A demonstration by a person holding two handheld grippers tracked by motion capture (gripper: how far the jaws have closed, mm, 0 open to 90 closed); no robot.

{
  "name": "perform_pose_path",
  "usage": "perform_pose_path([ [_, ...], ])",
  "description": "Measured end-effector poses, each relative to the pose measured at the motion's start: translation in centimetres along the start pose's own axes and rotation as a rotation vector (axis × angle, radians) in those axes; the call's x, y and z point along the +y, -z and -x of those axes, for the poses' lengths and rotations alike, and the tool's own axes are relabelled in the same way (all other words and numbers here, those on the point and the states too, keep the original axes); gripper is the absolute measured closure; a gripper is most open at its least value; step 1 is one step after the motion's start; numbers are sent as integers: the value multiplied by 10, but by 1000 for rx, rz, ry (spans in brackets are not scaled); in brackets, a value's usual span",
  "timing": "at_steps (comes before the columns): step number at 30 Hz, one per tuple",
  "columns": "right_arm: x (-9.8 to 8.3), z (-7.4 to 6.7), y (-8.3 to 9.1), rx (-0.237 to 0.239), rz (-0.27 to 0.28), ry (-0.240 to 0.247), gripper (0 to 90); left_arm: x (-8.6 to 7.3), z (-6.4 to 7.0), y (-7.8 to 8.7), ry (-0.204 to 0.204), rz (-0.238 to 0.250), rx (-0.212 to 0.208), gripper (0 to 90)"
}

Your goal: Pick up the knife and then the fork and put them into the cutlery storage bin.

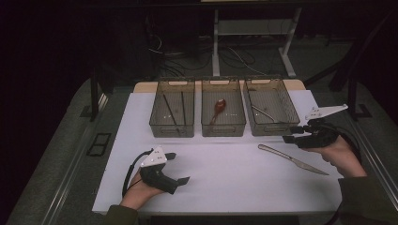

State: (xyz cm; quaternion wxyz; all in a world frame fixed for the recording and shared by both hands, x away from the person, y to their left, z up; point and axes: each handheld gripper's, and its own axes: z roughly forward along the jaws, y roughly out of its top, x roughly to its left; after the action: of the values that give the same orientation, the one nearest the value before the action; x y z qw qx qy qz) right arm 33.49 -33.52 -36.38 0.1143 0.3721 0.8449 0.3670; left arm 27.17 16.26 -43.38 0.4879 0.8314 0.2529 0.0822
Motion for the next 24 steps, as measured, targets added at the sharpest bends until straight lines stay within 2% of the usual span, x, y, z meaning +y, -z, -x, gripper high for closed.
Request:
perform_pose_path([
  [15, -11, -2, -17, -45, -281, 109, 552, 0, 0, 0, -3, -5, 2, 0],
  [19, -13, -3, -27, -42, -372, 140, 607, 0, 0, -1, -4, -7, -1, 0],
  [24, -11, -5, -39, -8, -452, 172, 668, -1, 0, -2, -5, -9, -2, 0],
])
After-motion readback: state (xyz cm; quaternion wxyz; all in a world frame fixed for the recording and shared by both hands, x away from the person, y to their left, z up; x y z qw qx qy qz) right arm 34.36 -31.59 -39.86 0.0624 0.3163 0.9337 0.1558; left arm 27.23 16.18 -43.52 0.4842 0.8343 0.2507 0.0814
